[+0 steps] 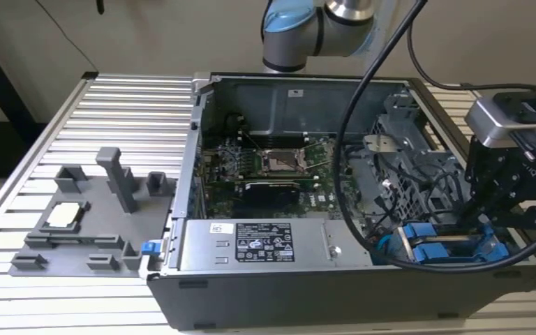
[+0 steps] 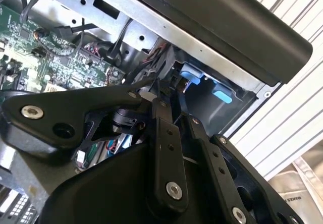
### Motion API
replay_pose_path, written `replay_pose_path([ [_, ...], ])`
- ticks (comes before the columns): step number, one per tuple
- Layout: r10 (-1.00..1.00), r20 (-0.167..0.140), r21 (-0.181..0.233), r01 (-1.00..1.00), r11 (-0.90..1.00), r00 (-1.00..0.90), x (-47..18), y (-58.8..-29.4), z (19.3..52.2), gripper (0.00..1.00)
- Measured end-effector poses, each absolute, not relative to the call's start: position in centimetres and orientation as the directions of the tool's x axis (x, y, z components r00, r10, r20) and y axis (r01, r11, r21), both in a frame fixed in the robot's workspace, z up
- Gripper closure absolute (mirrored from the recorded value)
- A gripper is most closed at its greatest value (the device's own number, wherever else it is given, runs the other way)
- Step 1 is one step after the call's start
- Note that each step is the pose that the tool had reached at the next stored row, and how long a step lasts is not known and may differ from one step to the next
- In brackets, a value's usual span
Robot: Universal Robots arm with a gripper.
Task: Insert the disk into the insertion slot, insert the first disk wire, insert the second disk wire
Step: 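Insert the first disk wire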
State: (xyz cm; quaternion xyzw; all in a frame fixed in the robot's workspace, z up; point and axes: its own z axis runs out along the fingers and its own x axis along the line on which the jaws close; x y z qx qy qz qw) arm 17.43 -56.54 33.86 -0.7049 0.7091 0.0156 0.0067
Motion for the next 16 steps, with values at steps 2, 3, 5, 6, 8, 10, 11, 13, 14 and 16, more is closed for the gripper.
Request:
replay_pose_path([
  [2,-1.0,-0.031,0.013,-1.0,0.006,-0.006,17.42,-56.54,33.82,0.81],
  [3,-1.0,-0.031,0.013,-1.0,0.006,-0.006,17.42,-56.54,33.78,0.81],
  [5,-1.0,-0.031,0.013,-1.0,0.006,-0.006,17.42,-56.55,33.67,0.81],
  [6,-1.0,-0.031,0.013,-1.0,0.006,-0.006,17.42,-56.55,33.6,0.81],
  [8,-1.0,-0.03,0.013,-1.0,0.006,-0.006,17.42,-56.56,33.43,0.81],
  [10,-1.0,-0.03,0.013,-1.0,0.006,-0.006,17.43,-56.58,33.26,0.81],
  [11,-1.0,-0.03,0.013,-1.0,0.006,-0.006,17.43,-56.59,33.17,0.81],
  [13,-1.0,-0.031,0.013,-1.0,0.006,-0.006,17.42,-56.6,33.1,0.81],
  [14,-1.0,-0.031,0.013,-1.0,0.006,-0.006,17.42,-56.6,33.09,0.81],
  [16,-0.999,-0.031,0.013,-1.0,0.006,-0.006,17.42,-56.59,33.09,0.81],
])
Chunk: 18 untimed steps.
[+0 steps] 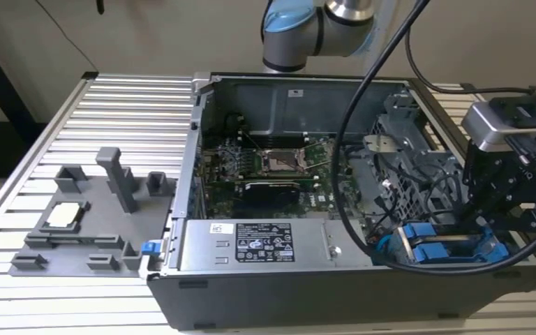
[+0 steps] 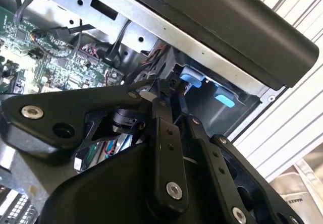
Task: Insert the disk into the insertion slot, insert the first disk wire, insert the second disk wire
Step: 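Insert the first disk wire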
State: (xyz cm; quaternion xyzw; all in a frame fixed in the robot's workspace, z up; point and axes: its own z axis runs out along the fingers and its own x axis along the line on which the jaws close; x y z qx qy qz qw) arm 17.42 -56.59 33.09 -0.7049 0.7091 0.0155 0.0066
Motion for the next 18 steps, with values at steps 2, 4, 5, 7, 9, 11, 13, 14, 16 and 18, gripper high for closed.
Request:
replay_pose_path([
  [2,-0.999,-0.032,0.013,-1.0,0.006,-0.006,17.4,-56.6,33.1,0.8],
  [4,-0.999,-0.032,0.013,-1.0,0.006,-0.006,17.4,-56.6,33.0,0.73],
  [5,-0.999,-0.031,0.013,-1.0,0.006,-0.006,17.4,-56.6,33.1,0.73],
  [7,-1.0,-0.031,0.013,-1.0,0.006,-0.006,17.4,-56.6,33.2,0.73],
  [9,-1.0,-0.031,0.013,-1.0,0.006,-0.006,17.4,-56.6,33.7,0.73],
  [11,-1.0,-0.031,0.013,-1.0,0.006,-0.006,17.4,-56.6,34.2,0.73],
  [13,-1.0,-0.03,0.013,-1.0,0.006,-0.006,17.4,-56.6,34.8,0.73],
  [14,-1.0,-0.031,0.013,-1.0,0.006,-0.006,17.4,-56.6,35.2,0.73],
  [16,-1.0,-0.029,0.013,-1.0,0.006,-0.006,17.4,-56.6,36.0,0.73],
  [18,-1.0,-0.028,0.013,-1.0,0.006,-0.006,17.4,-56.5,36.9,0.73],
])
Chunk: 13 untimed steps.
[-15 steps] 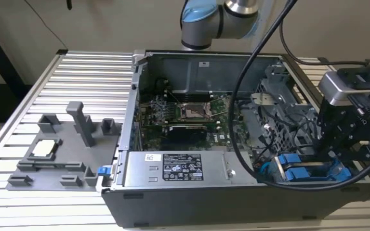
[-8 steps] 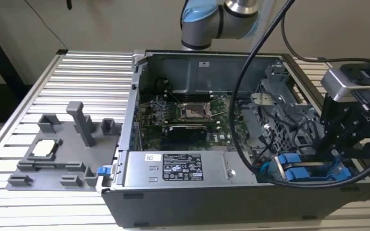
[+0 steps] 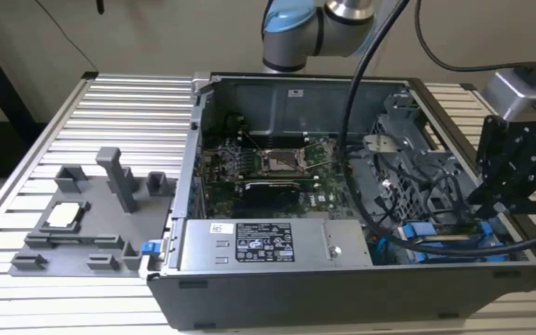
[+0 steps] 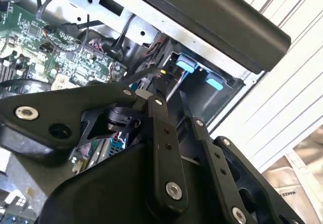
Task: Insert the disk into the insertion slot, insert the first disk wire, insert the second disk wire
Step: 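Insert the first disk wire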
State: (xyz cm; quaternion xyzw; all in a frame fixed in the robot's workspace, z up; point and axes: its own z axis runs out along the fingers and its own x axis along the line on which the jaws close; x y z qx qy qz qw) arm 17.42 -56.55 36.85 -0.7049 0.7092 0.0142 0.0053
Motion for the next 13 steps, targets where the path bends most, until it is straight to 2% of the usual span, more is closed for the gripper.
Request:
replay_pose_path([
  [4,-1.0,-0.025,0.013,-1.0,0.006,-0.006,17.4,-56.5,38.3,0.73],
  [13,-1.0,-0.025,0.013,-1.0,0.006,-0.006,17.4,-55.5,38.4,0.73],
])
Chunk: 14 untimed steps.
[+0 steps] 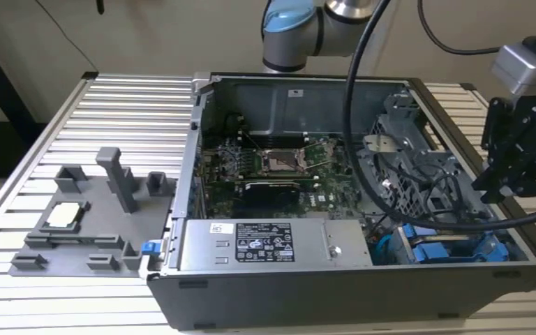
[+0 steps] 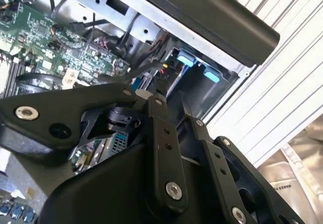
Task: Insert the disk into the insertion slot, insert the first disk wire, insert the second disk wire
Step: 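Insert the second disk wire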
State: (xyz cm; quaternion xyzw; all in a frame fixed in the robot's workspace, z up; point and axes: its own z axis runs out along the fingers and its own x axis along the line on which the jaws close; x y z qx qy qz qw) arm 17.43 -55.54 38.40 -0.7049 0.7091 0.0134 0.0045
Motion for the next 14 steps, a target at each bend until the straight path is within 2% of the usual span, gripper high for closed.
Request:
replay_pose_path([
  [6,-1.0,-0.025,0.013,-1.0,0.006,-0.006,17.4,-53.5,38.4,0.73],
  [14,-1.0,-0.025,0.005,-1.0,0.006,-0.006,14.9,-53.4,38.4,0.73],
])
